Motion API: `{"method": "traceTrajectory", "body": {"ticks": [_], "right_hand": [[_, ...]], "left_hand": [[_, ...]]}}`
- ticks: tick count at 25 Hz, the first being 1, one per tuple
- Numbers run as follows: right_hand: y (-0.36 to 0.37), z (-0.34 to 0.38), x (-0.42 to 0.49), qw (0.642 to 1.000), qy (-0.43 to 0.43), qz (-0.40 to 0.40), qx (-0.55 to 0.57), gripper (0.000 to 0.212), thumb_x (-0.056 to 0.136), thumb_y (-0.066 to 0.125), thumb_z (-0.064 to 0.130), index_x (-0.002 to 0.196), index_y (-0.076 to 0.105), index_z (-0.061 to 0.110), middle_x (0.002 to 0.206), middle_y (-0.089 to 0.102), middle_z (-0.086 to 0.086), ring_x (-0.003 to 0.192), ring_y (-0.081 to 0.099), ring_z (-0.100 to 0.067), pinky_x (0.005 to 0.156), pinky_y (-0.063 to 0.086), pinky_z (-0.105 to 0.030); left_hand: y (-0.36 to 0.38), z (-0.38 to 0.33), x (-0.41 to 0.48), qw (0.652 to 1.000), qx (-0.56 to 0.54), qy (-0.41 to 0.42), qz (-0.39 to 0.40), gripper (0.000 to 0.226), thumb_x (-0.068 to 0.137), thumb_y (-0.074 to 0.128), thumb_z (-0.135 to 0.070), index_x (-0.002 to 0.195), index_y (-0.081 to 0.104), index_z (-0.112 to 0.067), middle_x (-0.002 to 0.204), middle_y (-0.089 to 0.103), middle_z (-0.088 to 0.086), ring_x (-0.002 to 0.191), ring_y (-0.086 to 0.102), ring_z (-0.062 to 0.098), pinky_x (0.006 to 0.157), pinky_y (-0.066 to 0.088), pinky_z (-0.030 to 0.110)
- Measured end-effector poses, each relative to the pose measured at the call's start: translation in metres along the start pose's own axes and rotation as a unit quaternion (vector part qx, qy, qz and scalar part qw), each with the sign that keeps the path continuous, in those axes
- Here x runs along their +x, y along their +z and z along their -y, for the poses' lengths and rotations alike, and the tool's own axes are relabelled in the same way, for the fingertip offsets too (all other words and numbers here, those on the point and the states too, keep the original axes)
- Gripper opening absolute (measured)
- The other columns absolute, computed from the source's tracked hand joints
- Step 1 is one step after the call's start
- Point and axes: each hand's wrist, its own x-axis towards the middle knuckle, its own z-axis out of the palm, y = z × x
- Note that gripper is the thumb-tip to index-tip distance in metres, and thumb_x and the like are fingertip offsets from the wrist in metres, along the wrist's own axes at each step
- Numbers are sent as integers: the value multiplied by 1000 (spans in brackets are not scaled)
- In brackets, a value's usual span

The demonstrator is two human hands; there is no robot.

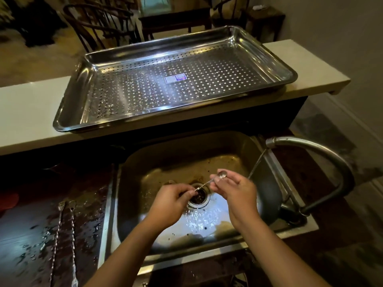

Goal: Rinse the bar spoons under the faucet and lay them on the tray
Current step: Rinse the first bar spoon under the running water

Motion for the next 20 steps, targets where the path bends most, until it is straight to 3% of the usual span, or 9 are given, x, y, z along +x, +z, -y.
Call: {"method": "traceTrajectory", "body": {"ticks": [5,9,13,17,20], "right_hand": [[5,-9,-3,999,-7,-38,7,10,93,63,2,101,69,0,82,76,-17,65,70,-18,64,62,-25],[4,-17,-5,999,0,-37,-11,18,86,68,-6,103,68,-1,81,74,-18,65,70,-19,64,60,-25],[-4,-17,-4,998,0,-51,-21,13,95,60,3,104,68,-2,83,73,-22,59,70,-19,59,60,-24],[-11,-15,-4,999,13,-19,-34,19,90,64,-4,107,67,5,83,76,-15,65,72,-18,63,60,-23],[-19,-16,-1,998,17,-47,-28,12,91,64,-3,102,67,1,74,75,-12,59,70,-17,60,59,-23]], "left_hand": [[-3,9,-3,1000,6,-6,21,14,93,59,-23,90,72,-26,58,59,-7,52,50,5,54,40,28],[3,9,-6,999,-6,-35,24,15,93,59,-23,85,71,-27,54,55,-5,49,46,5,53,37,28],[8,7,-8,998,-9,-44,36,16,93,58,-24,85,71,-25,51,52,-6,46,43,5,52,35,29],[17,5,-4,998,4,-62,32,15,93,58,-24,86,72,-24,51,52,-8,44,41,4,49,31,26],[25,1,-1,998,18,-53,40,15,94,58,-25,89,72,-21,51,51,-8,44,42,4,46,28,22]]}}
